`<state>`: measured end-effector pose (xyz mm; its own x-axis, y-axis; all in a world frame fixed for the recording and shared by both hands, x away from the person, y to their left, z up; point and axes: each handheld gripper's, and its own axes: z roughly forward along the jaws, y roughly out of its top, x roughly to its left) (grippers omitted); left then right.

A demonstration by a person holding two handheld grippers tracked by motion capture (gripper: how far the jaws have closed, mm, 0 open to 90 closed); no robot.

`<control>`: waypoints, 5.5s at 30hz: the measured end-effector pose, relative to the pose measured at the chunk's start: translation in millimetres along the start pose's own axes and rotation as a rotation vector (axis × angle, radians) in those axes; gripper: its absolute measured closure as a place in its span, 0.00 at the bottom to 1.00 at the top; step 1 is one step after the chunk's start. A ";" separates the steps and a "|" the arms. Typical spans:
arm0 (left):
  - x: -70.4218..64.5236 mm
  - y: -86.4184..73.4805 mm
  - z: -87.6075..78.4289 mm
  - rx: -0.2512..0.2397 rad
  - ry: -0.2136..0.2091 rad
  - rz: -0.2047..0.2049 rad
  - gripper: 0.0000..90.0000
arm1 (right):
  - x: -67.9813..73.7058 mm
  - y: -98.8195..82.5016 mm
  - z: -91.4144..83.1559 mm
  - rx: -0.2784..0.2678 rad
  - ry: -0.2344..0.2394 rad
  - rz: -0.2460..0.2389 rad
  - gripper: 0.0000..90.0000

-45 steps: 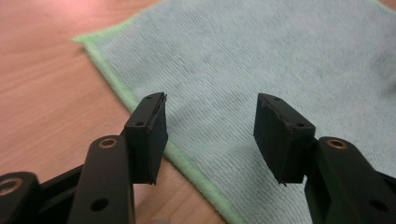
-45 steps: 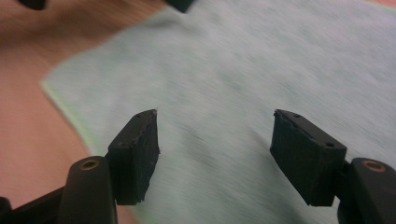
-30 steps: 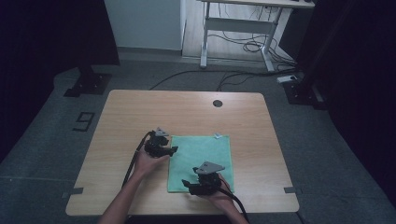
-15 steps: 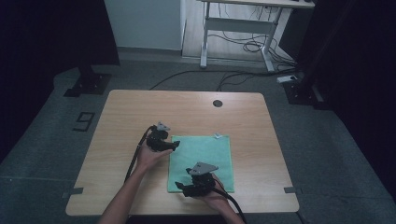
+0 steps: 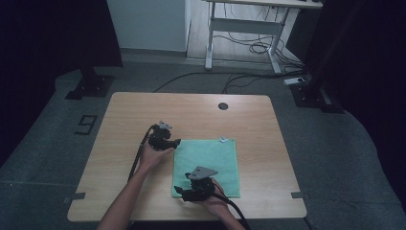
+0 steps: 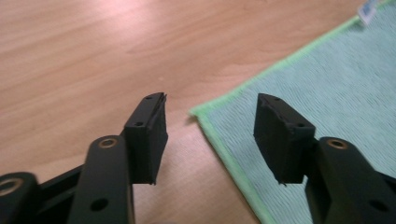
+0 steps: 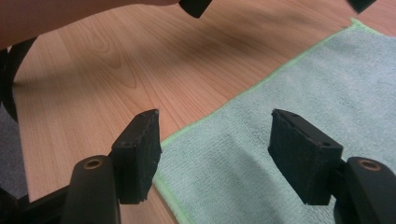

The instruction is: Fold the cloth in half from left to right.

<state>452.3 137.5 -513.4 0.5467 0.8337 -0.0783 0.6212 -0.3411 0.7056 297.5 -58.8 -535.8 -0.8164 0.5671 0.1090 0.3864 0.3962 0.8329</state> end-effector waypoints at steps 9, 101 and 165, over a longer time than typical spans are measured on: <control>6.5 5.9 18.0 0.020 -0.001 -0.011 0.53 | -2.5 -2.9 2.2 0.010 -0.003 0.004 0.39; -10.9 23.3 -20.6 -0.036 -0.076 0.009 1.00 | 29.0 5.8 -4.7 -0.050 -0.021 -0.030 0.94; -2.4 48.4 -67.3 -0.061 -0.038 0.022 1.00 | 42.7 38.4 -2.5 -0.151 0.024 -0.029 0.94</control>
<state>443.3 148.2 -431.6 0.5816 0.8087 -0.0884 0.5738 -0.3307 0.7492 276.4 -21.1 -497.8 -0.8373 0.5383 0.0951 0.2950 0.2985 0.9077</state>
